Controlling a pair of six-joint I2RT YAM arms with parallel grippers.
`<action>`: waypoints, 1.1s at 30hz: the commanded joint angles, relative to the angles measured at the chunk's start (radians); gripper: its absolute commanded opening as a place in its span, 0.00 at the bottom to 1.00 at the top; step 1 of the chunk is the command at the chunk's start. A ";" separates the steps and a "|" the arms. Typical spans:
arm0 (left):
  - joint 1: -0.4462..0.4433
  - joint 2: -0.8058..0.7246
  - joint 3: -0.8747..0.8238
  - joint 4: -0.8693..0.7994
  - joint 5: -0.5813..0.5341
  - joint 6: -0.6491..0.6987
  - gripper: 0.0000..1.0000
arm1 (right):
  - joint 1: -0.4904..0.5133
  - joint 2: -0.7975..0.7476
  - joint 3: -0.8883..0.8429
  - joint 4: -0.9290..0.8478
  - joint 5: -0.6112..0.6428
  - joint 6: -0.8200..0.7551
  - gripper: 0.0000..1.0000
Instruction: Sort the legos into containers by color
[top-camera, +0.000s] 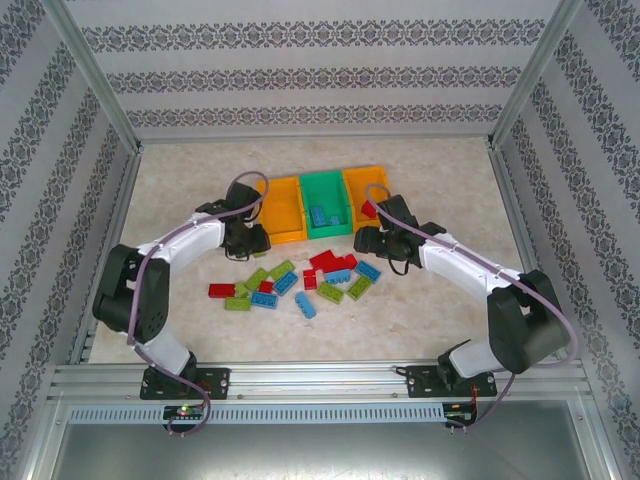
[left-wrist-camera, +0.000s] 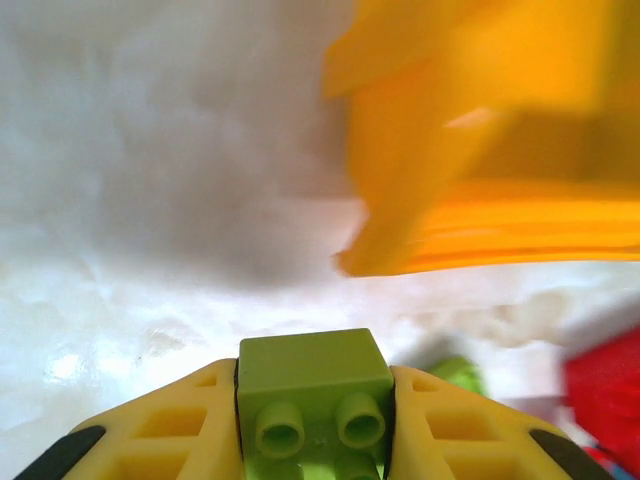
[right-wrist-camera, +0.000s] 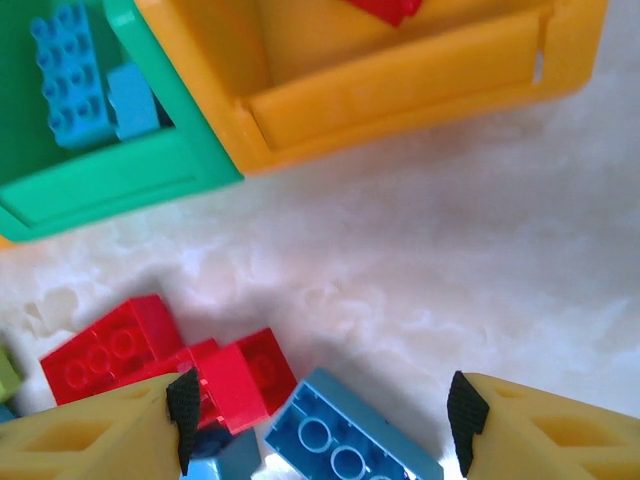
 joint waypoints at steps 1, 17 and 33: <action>0.006 -0.060 0.097 -0.043 -0.029 0.056 0.33 | 0.011 -0.054 -0.049 -0.003 0.035 0.034 0.70; 0.007 0.274 0.462 -0.051 -0.028 0.152 0.42 | 0.152 -0.110 -0.167 -0.026 0.079 0.297 0.69; 0.004 0.240 0.381 -0.002 0.006 0.144 0.66 | 0.167 0.041 0.025 -0.055 0.044 -0.138 0.64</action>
